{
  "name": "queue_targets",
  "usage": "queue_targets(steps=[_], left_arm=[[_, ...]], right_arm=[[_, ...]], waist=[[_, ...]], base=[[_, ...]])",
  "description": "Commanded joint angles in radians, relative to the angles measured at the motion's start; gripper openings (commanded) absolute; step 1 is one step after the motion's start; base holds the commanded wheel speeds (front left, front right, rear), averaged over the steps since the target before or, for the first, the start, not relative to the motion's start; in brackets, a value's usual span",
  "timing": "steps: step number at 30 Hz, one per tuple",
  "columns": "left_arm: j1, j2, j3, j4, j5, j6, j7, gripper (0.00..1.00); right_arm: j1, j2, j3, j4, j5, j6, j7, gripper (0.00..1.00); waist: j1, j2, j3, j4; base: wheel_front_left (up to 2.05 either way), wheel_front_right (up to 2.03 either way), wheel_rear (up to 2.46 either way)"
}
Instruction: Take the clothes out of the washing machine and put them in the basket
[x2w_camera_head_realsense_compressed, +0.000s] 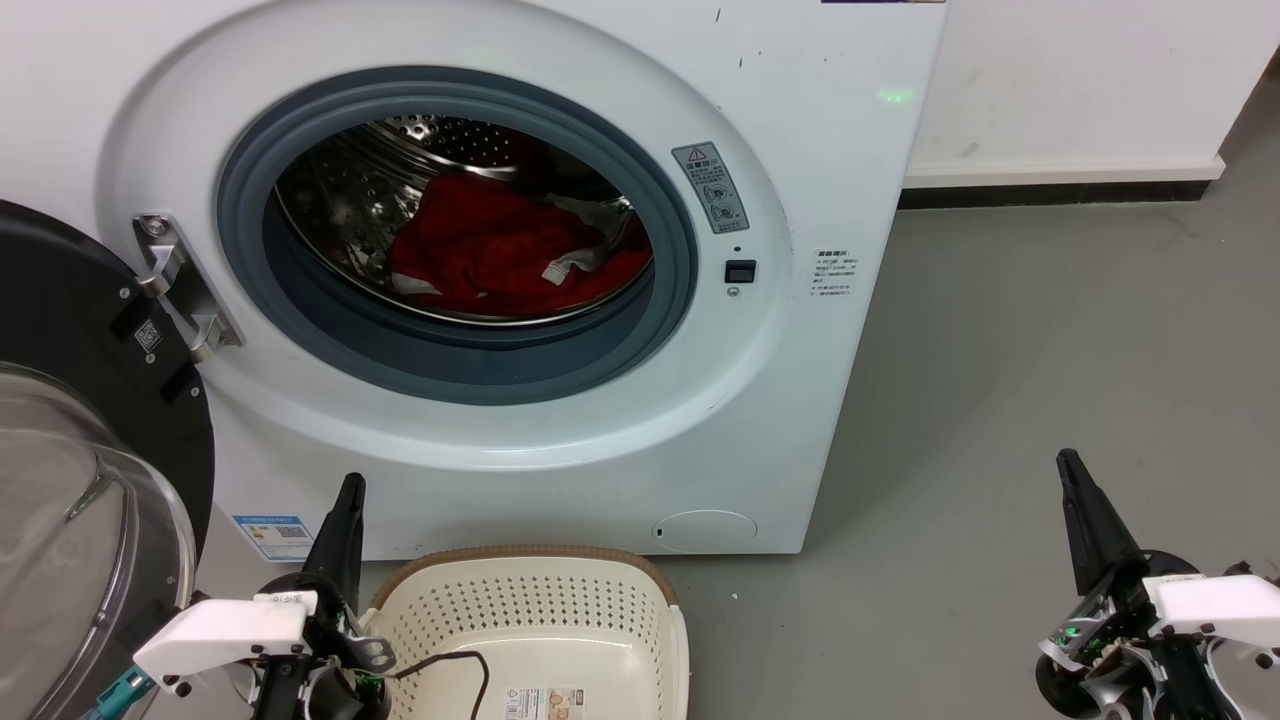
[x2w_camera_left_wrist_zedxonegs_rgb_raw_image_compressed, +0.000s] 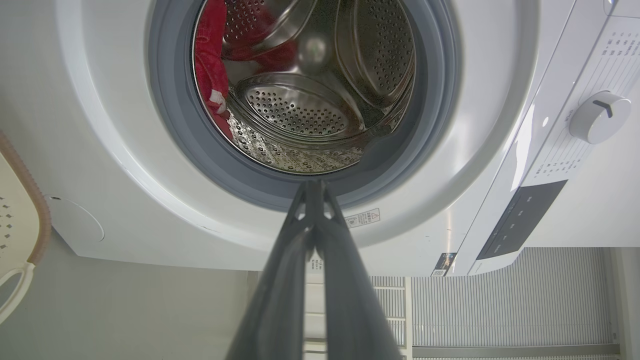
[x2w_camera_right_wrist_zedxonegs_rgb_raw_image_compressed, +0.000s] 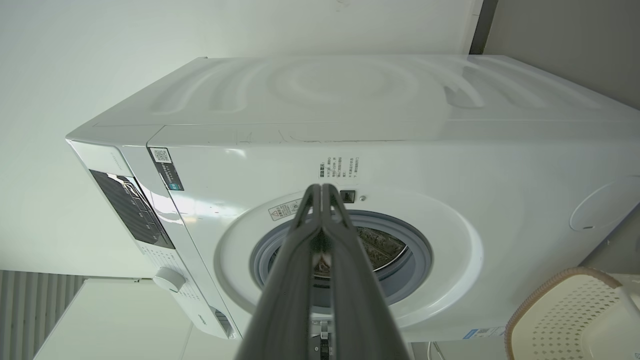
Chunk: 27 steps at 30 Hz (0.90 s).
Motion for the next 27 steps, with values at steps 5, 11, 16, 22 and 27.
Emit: queue_targets(steps=[5, 11, 16, 22, 27], left_arm=[[0.002, 0.0, 0.0, 0.003, 0.0, 0.0, 0.0, 1.0], [0.024, -0.003, -0.003, 0.007, 0.02, 0.0, -0.021, 1.0], [0.028, -0.003, 0.009, -0.016, 0.093, 0.01, -0.046, 1.0], [0.035, -0.002, 0.005, -0.062, 0.216, 0.038, -0.074, 1.0], [0.05, -0.002, -0.014, -0.107, 0.369, 0.073, -0.105, 1.0]], right_arm=[[0.002, 0.0, 0.0, 0.002, 0.0, 0.0, 0.0, 1.0], [0.023, 0.001, 0.005, 0.014, -0.013, 0.0, -0.02, 1.0], [0.031, 0.001, -0.001, -0.003, -0.088, 0.0, -0.046, 1.0], [0.042, 0.001, -0.003, -0.051, -0.225, 0.0, -0.074, 1.0], [0.058, 0.001, 0.012, -0.103, -0.392, 0.0, -0.105, 1.0]], waist=[[0.0, 0.0, 0.0, 0.0], [0.0, 0.0, 0.0, 0.0], [0.0, 0.0, 0.001, 0.0], [0.0, 0.0, 0.002, -0.002], [0.0, 0.0, 0.003, -0.004]], base=[[0.0, 0.0, 0.0], [0.0, 0.0, 0.0], [0.0, 0.0, 0.0], [0.0, 0.0, 0.0], [0.0, 0.0, 0.0]])
